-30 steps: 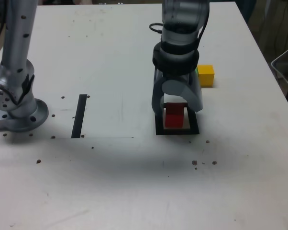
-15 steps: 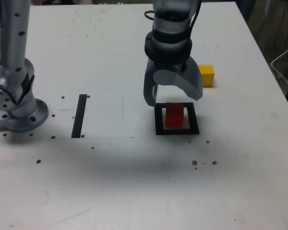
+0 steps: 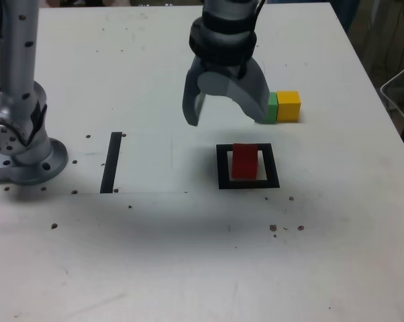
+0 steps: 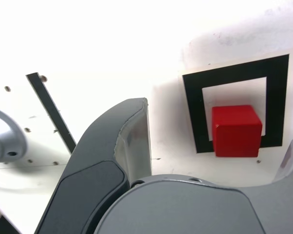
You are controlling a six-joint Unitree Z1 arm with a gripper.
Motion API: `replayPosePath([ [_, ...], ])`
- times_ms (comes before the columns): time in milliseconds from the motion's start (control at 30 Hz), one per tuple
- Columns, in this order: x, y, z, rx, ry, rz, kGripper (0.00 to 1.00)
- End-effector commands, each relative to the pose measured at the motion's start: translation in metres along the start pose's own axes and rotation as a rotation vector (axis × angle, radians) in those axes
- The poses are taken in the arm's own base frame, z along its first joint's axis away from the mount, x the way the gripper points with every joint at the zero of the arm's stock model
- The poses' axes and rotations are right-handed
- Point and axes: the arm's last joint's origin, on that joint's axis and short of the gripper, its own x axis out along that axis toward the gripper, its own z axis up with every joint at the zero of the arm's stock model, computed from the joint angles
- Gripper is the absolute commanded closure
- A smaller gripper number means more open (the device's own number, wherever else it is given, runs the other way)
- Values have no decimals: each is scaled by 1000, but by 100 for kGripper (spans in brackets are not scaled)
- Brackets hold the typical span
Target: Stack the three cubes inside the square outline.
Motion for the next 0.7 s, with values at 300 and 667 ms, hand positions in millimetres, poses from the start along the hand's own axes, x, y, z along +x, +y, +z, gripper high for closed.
replayPosePath([
  [300, -19, 25, -6, 52, -18, 24, 0],
  [667, -34, 58, -3, 254, -52, 109, 0],
])
